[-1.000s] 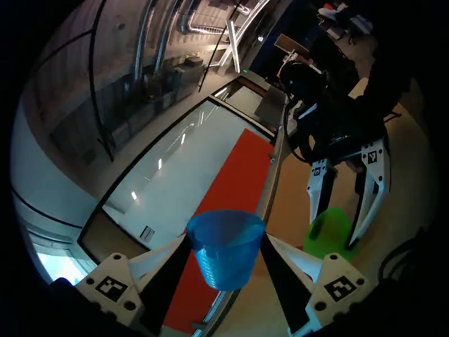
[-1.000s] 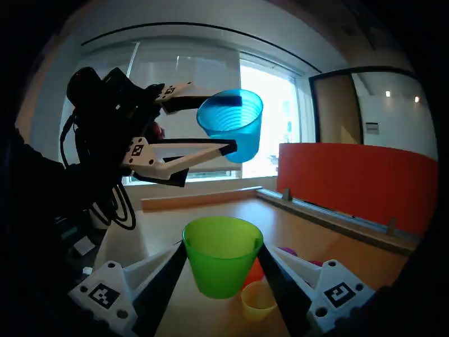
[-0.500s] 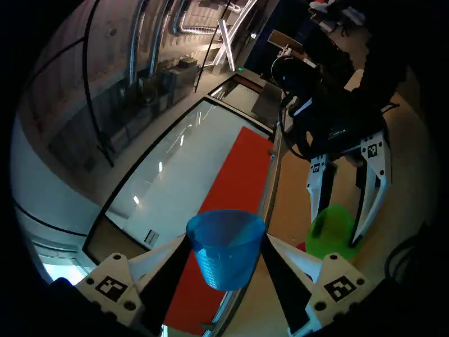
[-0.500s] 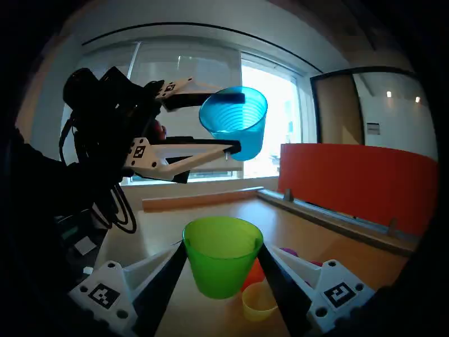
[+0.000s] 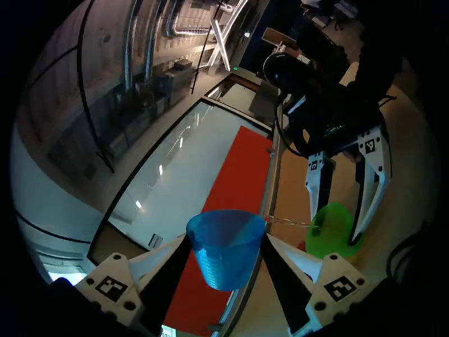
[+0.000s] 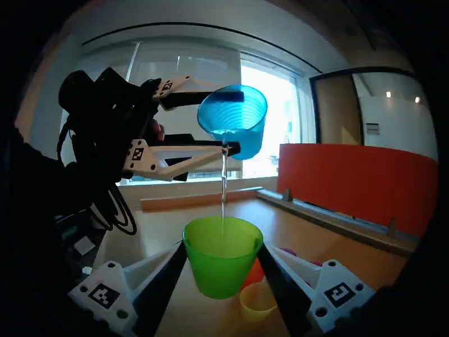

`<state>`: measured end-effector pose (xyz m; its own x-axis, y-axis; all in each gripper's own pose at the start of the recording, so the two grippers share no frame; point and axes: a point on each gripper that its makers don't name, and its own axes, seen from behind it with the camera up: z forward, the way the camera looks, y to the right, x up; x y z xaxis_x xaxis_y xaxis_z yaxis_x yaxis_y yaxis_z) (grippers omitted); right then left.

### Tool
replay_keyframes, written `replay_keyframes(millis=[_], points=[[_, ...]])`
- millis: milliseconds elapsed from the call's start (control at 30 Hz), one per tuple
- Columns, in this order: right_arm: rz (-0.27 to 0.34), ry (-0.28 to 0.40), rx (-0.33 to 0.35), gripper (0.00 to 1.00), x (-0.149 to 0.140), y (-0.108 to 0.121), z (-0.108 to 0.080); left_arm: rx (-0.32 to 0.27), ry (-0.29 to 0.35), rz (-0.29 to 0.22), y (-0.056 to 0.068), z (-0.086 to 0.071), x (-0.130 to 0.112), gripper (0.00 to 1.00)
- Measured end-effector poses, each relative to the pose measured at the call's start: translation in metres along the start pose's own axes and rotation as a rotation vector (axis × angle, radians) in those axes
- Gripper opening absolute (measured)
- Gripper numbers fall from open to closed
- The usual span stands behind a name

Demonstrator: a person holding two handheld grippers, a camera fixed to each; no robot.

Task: Pour water

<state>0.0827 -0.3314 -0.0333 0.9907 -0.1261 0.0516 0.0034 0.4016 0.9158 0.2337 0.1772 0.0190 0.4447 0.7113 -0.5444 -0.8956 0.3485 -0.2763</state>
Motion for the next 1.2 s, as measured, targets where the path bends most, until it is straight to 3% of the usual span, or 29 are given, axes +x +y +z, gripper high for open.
replay_keyframes(millis=[400,1200], points=[[-0.004,0.001,0.000,0.90,0.0031,-0.0004,-0.0010,0.008,0.002,0.034,-0.0055,-0.0011,0.0031,0.85],[-0.007,0.004,-0.004,0.90,0.0034,-0.0002,-0.0023,0.017,-0.007,0.105,-0.0039,-0.0038,0.0053,0.85]])
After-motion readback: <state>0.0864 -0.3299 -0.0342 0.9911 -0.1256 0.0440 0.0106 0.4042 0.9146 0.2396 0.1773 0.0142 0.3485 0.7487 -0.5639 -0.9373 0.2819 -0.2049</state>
